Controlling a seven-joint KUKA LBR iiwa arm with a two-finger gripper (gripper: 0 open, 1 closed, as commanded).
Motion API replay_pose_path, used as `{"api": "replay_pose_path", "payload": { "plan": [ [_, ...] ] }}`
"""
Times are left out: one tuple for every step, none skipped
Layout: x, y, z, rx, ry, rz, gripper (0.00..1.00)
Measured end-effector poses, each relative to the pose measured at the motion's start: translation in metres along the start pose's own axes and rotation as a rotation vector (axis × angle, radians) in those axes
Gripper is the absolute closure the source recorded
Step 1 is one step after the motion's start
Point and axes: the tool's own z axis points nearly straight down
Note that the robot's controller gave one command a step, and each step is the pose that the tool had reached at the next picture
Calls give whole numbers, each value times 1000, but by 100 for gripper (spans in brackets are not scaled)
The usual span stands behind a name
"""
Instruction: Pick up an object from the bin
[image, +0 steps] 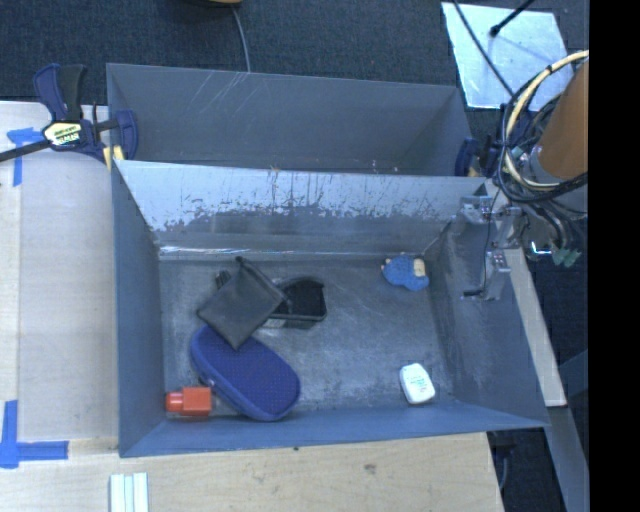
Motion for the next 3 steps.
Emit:
{"api": "replay_pose_path", "payload": {
  "plan": [
    [7, 51, 146, -2, -1, -228, 0],
    [103, -7, 143, 2, -7, -544, 0],
    [96, 43, 161, 0, -1, -942, 0]
  ]
}}
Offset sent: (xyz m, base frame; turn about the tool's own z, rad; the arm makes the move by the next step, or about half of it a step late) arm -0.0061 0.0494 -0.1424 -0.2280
